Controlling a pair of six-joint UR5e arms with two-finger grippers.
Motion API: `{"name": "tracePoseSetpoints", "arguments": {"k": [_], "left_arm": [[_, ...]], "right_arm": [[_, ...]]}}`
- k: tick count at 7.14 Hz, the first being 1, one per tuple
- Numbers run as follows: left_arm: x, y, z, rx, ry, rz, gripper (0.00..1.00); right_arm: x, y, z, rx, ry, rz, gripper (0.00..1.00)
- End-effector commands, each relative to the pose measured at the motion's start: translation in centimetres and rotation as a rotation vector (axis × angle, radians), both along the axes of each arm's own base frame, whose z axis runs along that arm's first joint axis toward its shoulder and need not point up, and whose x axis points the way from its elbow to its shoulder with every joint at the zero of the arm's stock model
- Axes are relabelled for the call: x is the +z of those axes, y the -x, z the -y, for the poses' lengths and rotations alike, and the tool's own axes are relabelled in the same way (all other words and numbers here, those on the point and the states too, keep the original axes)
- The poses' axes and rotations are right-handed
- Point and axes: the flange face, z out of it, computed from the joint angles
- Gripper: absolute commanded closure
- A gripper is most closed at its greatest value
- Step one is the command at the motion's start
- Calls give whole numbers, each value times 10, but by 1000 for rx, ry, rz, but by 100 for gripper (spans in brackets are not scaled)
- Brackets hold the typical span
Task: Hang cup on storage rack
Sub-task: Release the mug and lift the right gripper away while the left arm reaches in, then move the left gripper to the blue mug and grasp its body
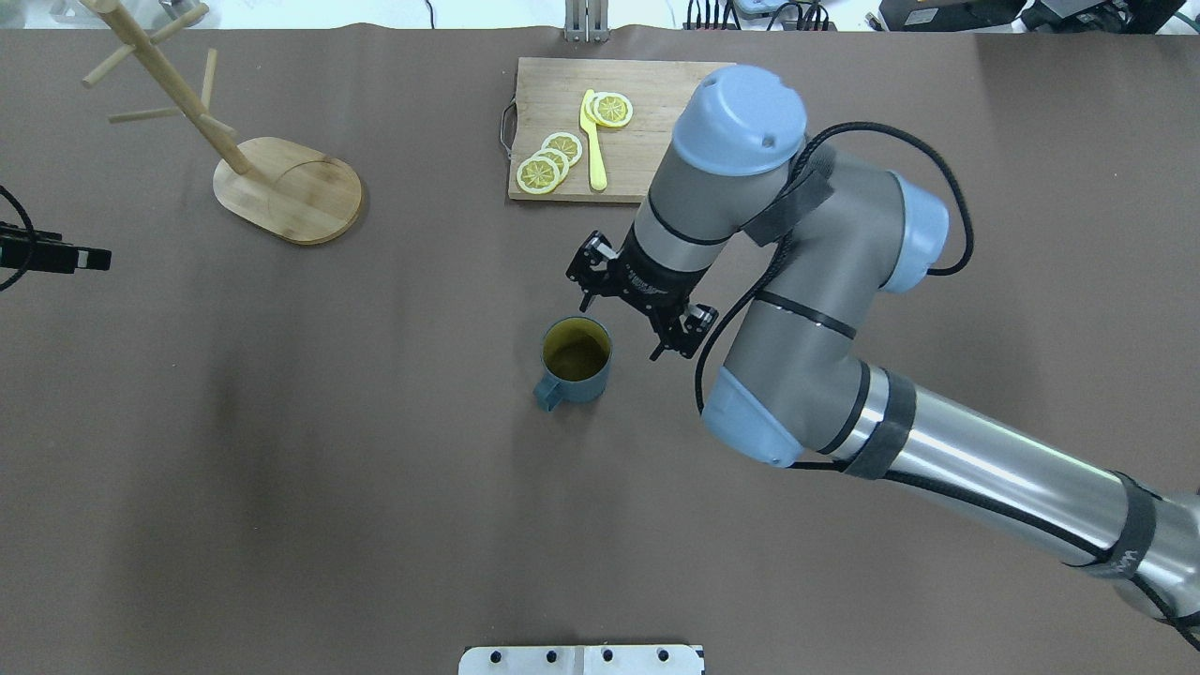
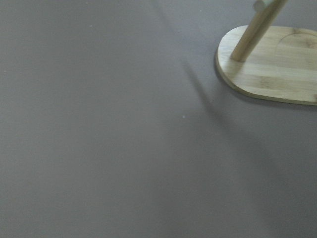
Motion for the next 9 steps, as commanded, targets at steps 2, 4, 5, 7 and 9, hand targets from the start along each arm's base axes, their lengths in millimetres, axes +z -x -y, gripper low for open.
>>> {"name": "tracePoseSetpoints", "arguments": {"k": [2, 4, 5, 7, 9], "left_arm": [[-109, -84, -43, 21, -88, -131, 5], [-149, -122, -72, -14, -160, -170, 2], [-165, -154, -77, 15, -167, -180, 3], [-187, -227, -104, -26, -180, -148, 3], [-212, -338, -162, -58, -226, -154, 3]], "right_arm": [[57, -113, 34, 37, -45, 13, 9], [118, -194, 52, 36, -134, -21, 6], [152, -225, 55, 27, -172, -54, 1], [234, -284, 58, -71, -298, -124, 1], [298, -322, 58, -146, -358, -173, 1]]}}
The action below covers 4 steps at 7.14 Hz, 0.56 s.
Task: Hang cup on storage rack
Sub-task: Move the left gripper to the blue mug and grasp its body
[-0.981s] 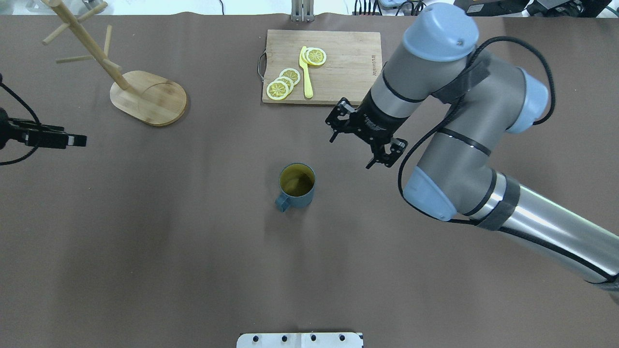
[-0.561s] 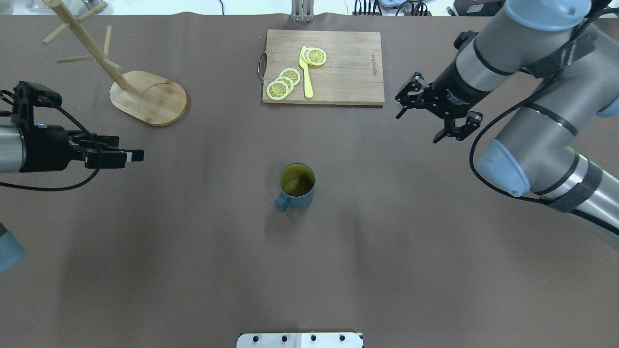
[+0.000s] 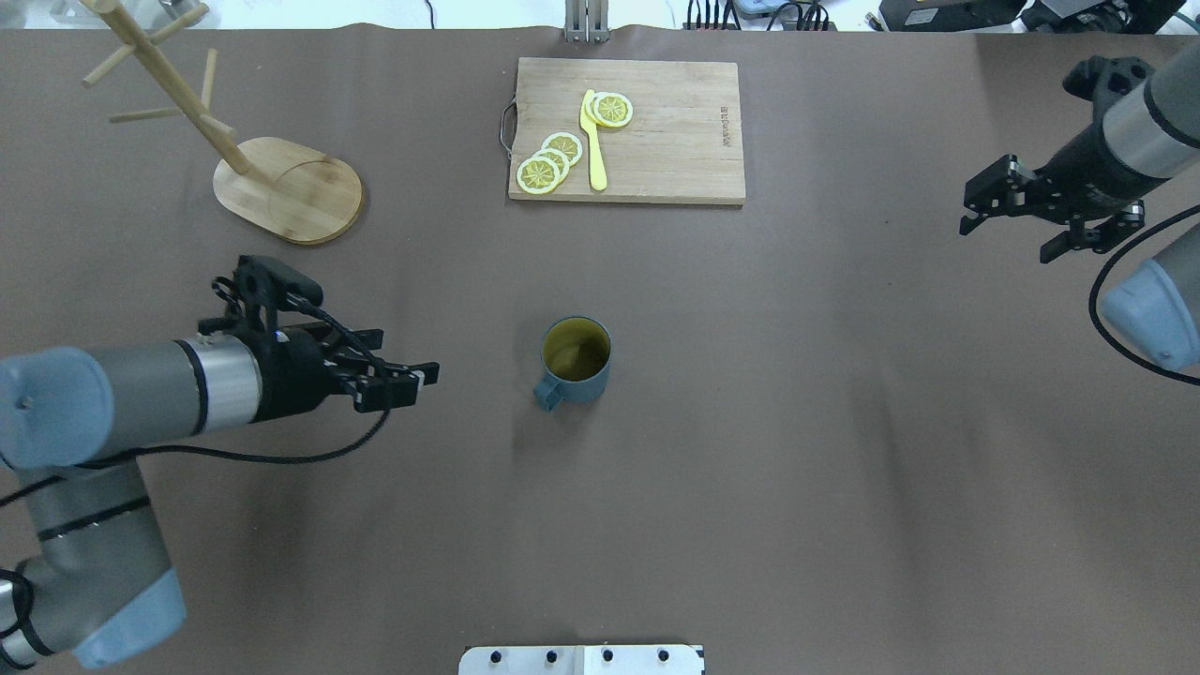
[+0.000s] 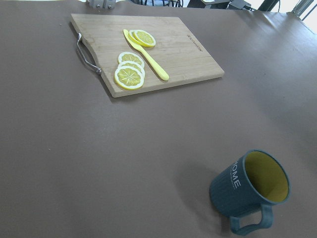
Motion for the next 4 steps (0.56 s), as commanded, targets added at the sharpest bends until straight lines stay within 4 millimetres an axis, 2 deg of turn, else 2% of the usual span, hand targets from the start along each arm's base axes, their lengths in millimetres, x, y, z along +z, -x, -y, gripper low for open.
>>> {"name": "tracePoseSetpoints", "arguments": {"k": [1, 2, 3, 4], "left_arm": [[-8, -72, -37, -29, -58, 54, 3], [-9, -80, -34, -23, -129, 91, 3], [-4, -104, -27, -45, -130, 112, 3], [-11, -131, -25, -92, -141, 104, 3]], "right_arm": [[43, -26, 2, -31, -36, -55, 1], [48, -27, 5, -25, -43, -79, 1], [48, -27, 4, -25, -43, -79, 1], [46, -27, 4, -26, -46, -76, 1]]}}
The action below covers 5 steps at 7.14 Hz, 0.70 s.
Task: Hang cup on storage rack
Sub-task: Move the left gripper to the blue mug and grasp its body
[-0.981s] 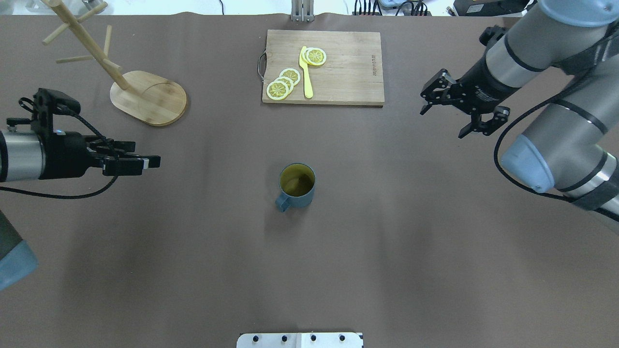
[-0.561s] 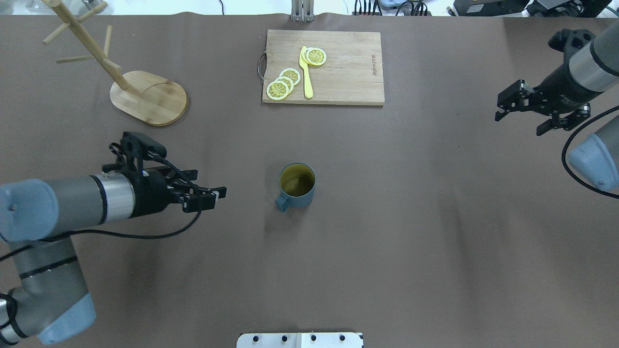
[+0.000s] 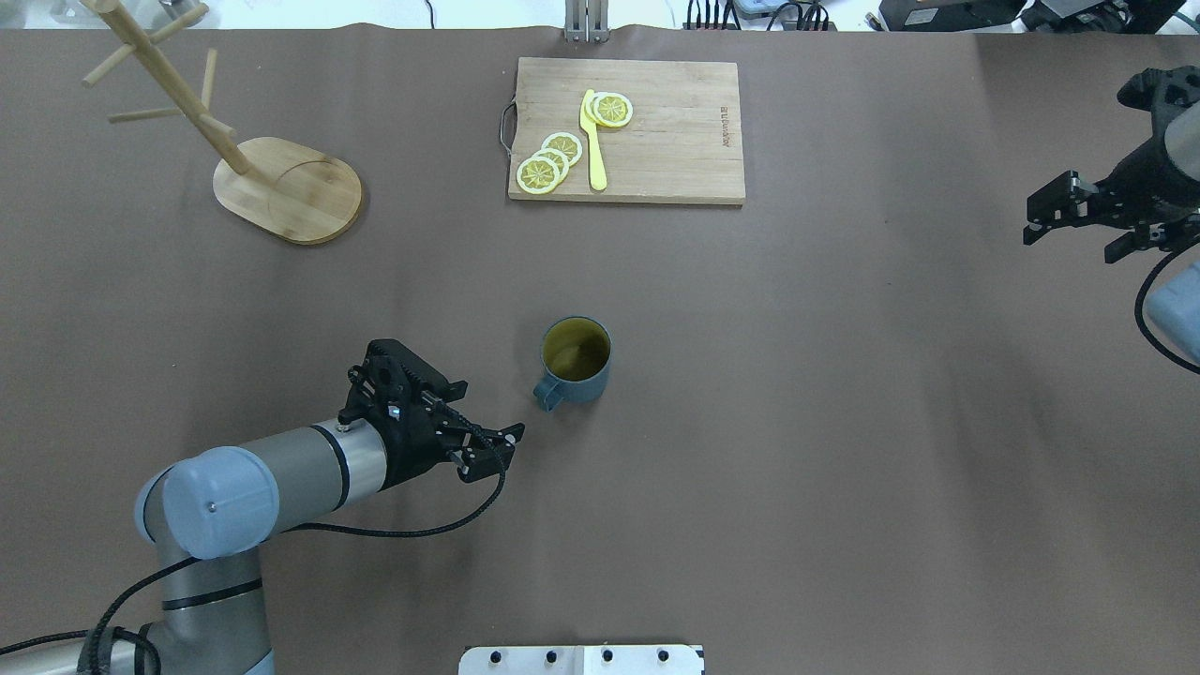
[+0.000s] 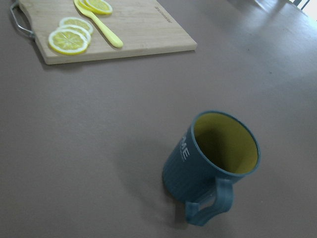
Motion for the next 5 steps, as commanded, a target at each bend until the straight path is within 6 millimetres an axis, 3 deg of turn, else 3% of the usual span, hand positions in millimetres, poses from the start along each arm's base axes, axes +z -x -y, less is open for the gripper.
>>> {"name": "tracePoseSetpoints", "arguments": {"k": [1, 4, 5], "left_arm": [[-11, -41, 5, -46, -22, -3, 3], [1, -46, 11, -119, -28, 7, 8], [11, -50, 12, -119, -33, -17, 14]], "right_arm": [[0, -1, 1, 1, -4, -2, 1], [-7, 1, 4, 0, -14, 3, 1], [-12, 2, 7, 3, -21, 6, 1]]}}
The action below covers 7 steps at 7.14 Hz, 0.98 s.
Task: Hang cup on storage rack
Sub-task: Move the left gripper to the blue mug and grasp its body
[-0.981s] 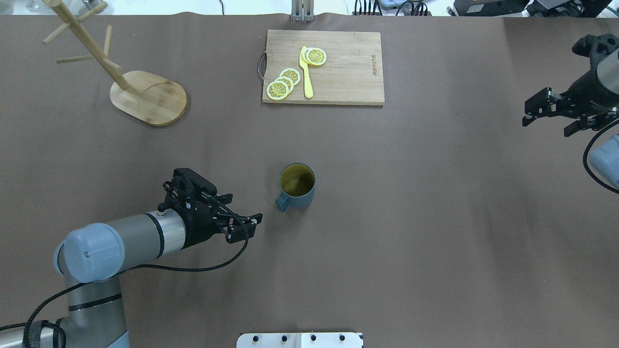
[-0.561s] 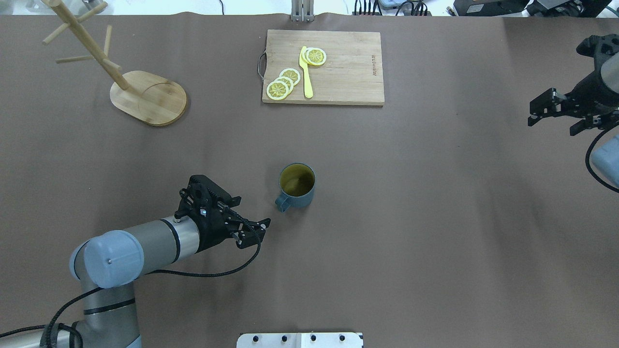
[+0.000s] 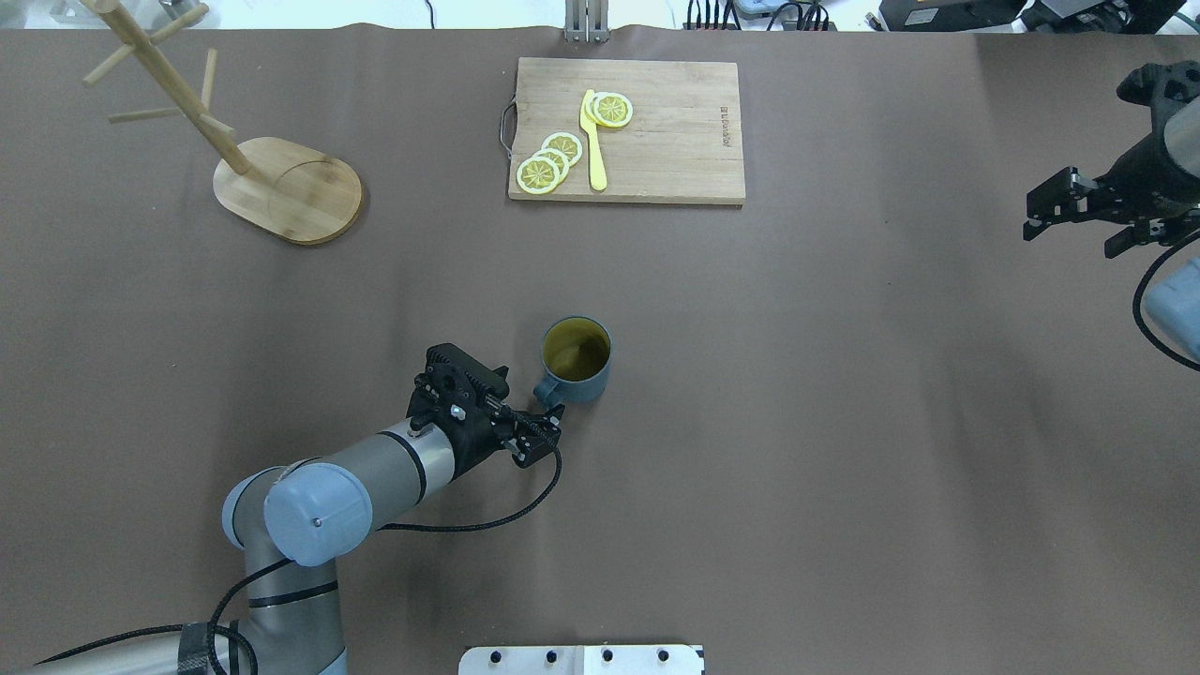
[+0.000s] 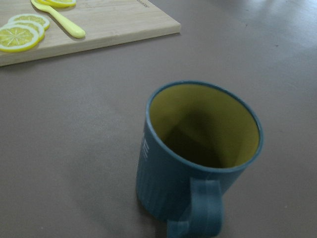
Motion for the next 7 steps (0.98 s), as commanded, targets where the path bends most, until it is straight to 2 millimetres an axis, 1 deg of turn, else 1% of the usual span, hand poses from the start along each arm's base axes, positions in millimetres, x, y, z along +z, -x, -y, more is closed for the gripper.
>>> {"name": "tracePoseSetpoints", "arguments": {"k": [1, 2, 3, 4, 5, 7], "left_arm": [[10, -11, 0, -4, -13, -46, 22], [3, -18, -2, 2, -13, -54, 35], [-2, -21, -5, 8, -9, -67, 52], [-4, -21, -6, 10, -2, -77, 83], [-6, -26, -17, 32, -1, -82, 100], [-15, -22, -20, 34, -4, -101, 100]], "right_arm": [[-6, 1, 2, 5, -5, 5, 1], [-16, 4, 8, 8, -13, 14, 1], [-17, 4, 9, 9, -13, 15, 1], [-17, 5, 9, 9, -12, 14, 1], [-20, 5, 10, 10, -15, 16, 1], [-21, 5, 11, 11, -17, 16, 1]]}}
